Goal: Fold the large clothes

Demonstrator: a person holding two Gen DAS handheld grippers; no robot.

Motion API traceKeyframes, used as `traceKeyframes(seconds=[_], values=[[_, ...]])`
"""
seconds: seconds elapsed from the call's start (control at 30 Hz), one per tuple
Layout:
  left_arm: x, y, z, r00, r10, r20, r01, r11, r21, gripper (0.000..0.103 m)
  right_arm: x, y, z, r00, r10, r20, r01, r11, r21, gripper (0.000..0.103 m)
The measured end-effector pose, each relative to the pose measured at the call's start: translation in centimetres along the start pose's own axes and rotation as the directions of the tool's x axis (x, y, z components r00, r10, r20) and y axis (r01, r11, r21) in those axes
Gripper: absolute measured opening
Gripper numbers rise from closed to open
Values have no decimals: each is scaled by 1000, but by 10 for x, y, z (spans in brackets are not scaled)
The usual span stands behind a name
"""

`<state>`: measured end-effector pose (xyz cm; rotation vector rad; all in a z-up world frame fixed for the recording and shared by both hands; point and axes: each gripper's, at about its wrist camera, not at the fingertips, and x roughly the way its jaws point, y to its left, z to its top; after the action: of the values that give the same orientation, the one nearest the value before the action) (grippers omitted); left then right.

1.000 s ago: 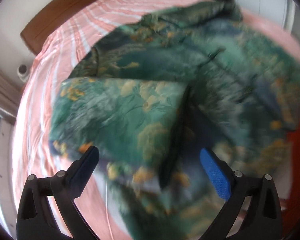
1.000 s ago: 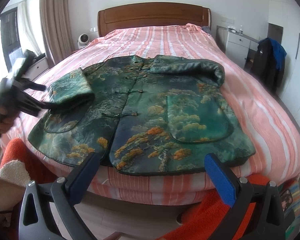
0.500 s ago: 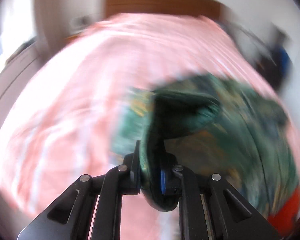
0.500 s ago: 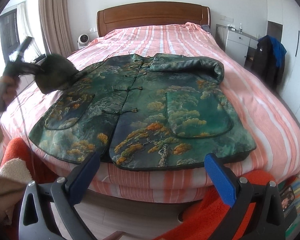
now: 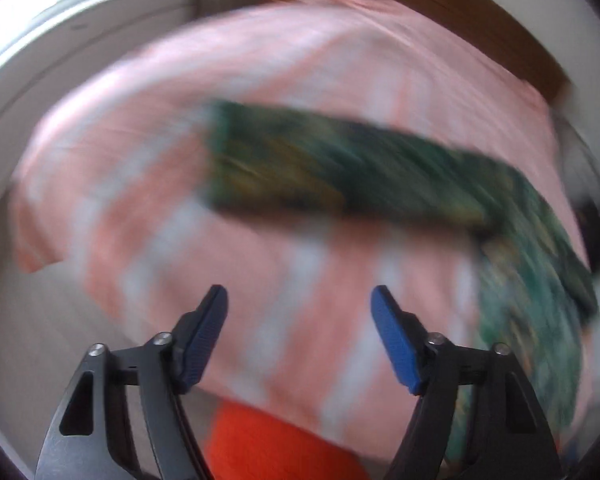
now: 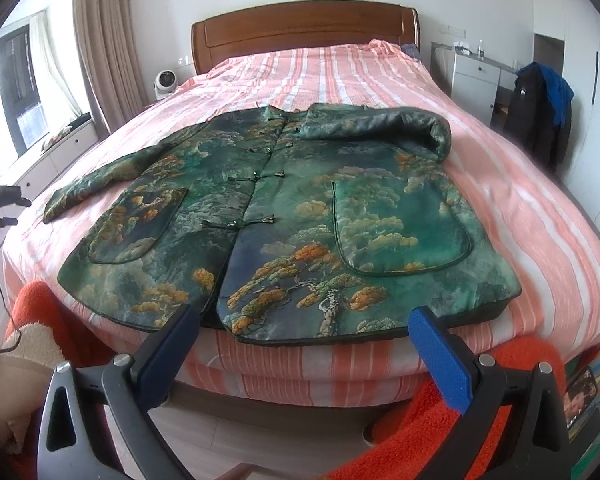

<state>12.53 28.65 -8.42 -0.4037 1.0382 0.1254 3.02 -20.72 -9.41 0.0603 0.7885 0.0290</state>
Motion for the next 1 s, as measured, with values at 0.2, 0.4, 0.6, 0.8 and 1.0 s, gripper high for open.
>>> traceKeyframes(seconds=[0.2, 0.4, 0.6, 0.8, 1.0], values=[[55, -124, -77, 955, -188, -228, 243, 938, 247, 89, 6, 11, 0, 1000, 1, -24, -2, 999, -36, 103], [83, -148, -95, 960, -134, -246, 210, 925, 316, 76, -7, 8, 1, 1000, -20, 6, 21, 997, -81, 103], [69, -135, -104, 953, -169, -252, 243, 922, 301, 29, 0, -98, 28, 987, -160, 3, 159, 983, 88, 103], [64, -142, -111, 959, -172, -225, 239, 918, 316, 12, 79, -199, 29, 964, -55, -259, 119, 964, 237, 99], [55, -142, -118, 961, -161, -226, 232, 911, 340, 9, 90, -197, 17, 952, 93, -291, -7, 959, 283, 17]])
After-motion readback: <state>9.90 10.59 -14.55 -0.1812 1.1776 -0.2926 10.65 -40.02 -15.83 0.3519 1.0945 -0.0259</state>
